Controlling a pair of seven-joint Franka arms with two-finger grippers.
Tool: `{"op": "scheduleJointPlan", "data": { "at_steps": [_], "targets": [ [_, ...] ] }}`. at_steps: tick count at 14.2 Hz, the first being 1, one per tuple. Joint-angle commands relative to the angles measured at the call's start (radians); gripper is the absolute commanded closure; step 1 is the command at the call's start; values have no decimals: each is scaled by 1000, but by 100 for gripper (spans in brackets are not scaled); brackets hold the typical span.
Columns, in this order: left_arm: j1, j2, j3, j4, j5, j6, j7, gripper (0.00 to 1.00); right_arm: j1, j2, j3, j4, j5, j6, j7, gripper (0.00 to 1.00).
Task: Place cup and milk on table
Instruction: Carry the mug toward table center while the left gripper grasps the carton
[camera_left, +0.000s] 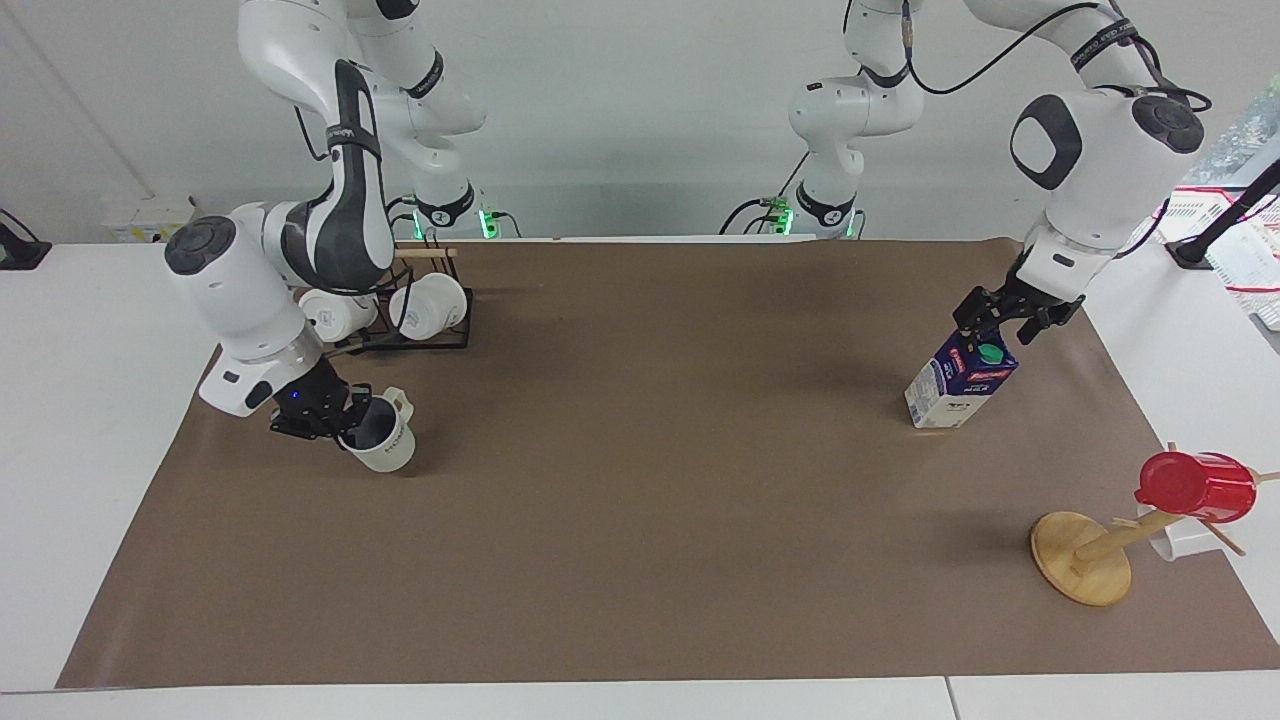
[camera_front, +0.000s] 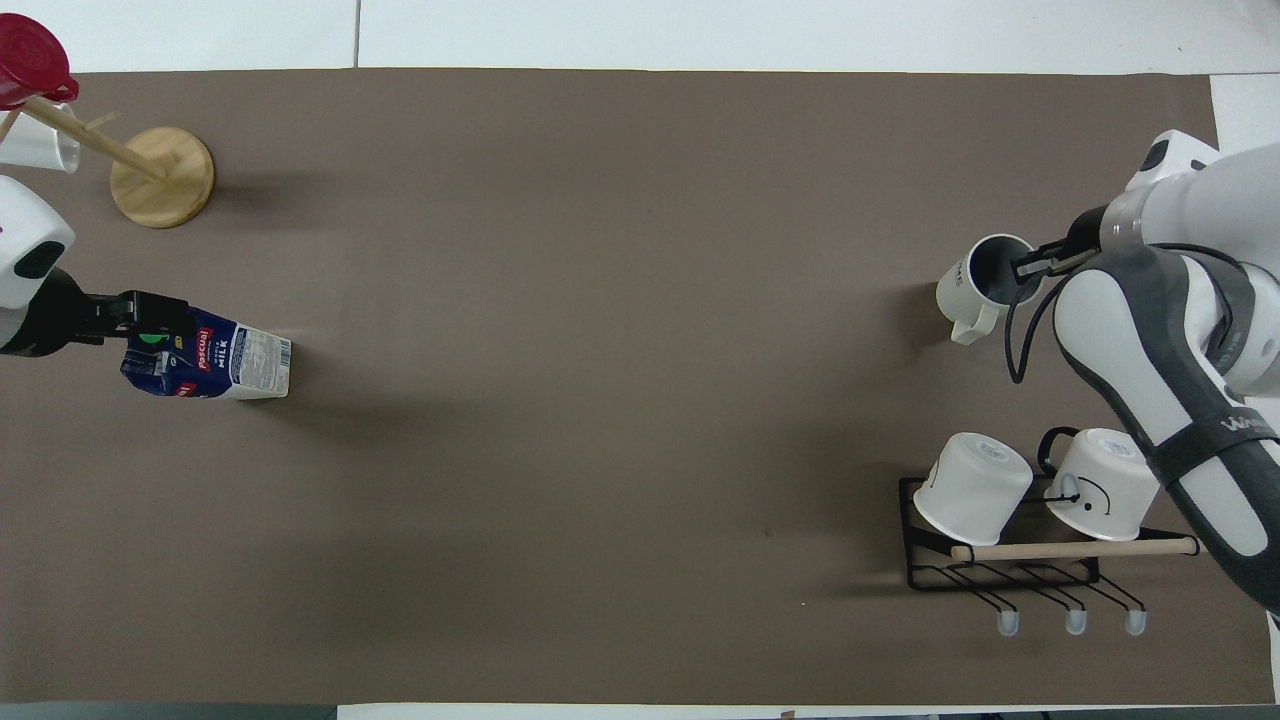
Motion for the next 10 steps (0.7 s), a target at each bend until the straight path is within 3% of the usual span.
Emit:
{"op": "scheduleJointPlan", "data": {
  "at_steps": [1,6,8,9,10],
  "targets": [
    [13,-21,0,-61,-14,69,22,0,78,8,3,60,23,-19,37,100],
    [2,-17,0,-61,-14,52,21,0,279,7,4,25,23,134,37,100],
    [5,-20,0,-61,-14,17,21,10,323,7,4,9,23,150,41,100],
    [10,-21,0,-55,-14,-1,24,19,345,11,4,8,24,165,72,100],
    [10,-20,0,-49,-14,-3,22,36,371,19,4,8,24,173,133,100]
  ]
}}
